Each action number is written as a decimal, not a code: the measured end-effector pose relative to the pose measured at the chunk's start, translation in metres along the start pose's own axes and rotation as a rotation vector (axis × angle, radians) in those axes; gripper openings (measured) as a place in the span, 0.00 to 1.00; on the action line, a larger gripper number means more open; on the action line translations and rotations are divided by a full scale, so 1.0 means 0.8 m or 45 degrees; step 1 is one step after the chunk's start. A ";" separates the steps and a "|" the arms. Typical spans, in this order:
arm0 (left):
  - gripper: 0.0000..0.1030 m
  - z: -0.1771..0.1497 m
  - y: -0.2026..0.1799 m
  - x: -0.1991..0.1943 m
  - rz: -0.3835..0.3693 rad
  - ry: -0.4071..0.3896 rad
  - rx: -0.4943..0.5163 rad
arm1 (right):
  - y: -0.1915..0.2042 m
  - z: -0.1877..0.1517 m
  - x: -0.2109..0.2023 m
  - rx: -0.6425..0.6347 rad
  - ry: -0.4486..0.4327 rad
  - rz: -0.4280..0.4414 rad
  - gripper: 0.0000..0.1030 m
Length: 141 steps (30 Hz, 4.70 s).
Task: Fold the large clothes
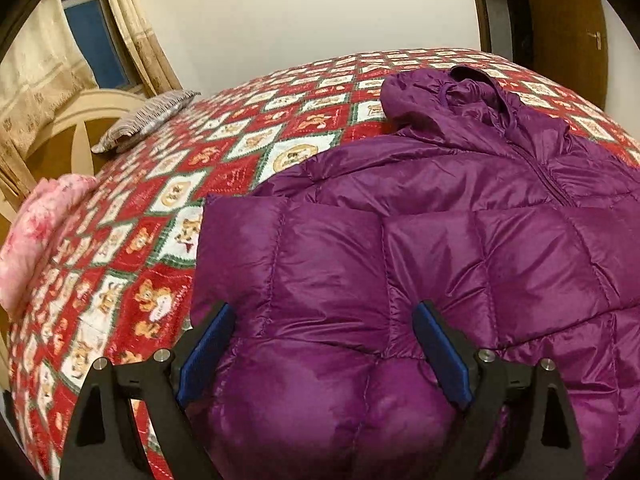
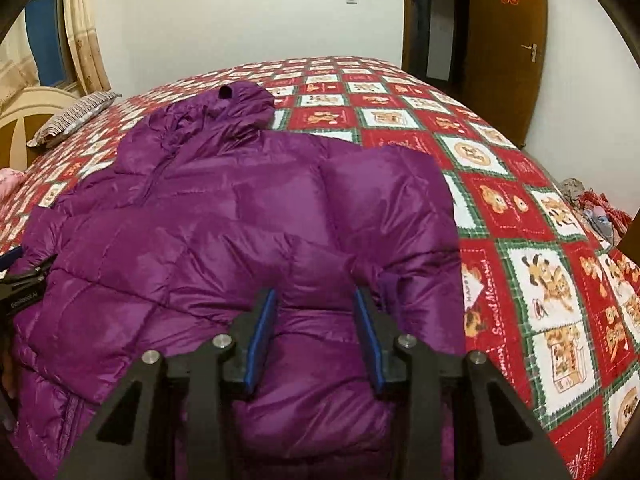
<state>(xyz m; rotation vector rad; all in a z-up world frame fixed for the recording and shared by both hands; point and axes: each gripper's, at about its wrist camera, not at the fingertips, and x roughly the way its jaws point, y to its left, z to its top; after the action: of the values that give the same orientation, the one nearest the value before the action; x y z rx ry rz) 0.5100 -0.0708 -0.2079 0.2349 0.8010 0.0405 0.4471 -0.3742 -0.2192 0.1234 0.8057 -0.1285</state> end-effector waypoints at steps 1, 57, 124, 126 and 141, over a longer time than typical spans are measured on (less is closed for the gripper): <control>0.90 0.000 0.003 0.002 -0.015 0.006 -0.012 | 0.000 0.000 0.002 -0.002 -0.002 -0.002 0.41; 0.90 0.001 0.030 0.010 0.077 0.017 -0.004 | 0.094 0.004 0.020 -0.162 0.031 0.151 0.44; 0.02 0.276 -0.017 0.032 -0.436 -0.241 0.081 | 0.059 0.265 0.089 -0.183 -0.183 0.255 0.04; 0.02 0.253 -0.008 0.000 -0.443 -0.295 0.085 | 0.061 0.249 0.059 -0.206 -0.230 0.245 0.04; 0.02 0.059 -0.003 -0.067 -0.528 -0.204 0.133 | 0.040 0.093 -0.020 -0.223 -0.167 0.274 0.03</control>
<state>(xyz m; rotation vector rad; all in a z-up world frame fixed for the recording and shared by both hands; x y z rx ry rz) 0.5062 -0.0886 -0.1386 0.1642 0.6802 -0.4068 0.4944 -0.3534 -0.1547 0.0348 0.6653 0.1362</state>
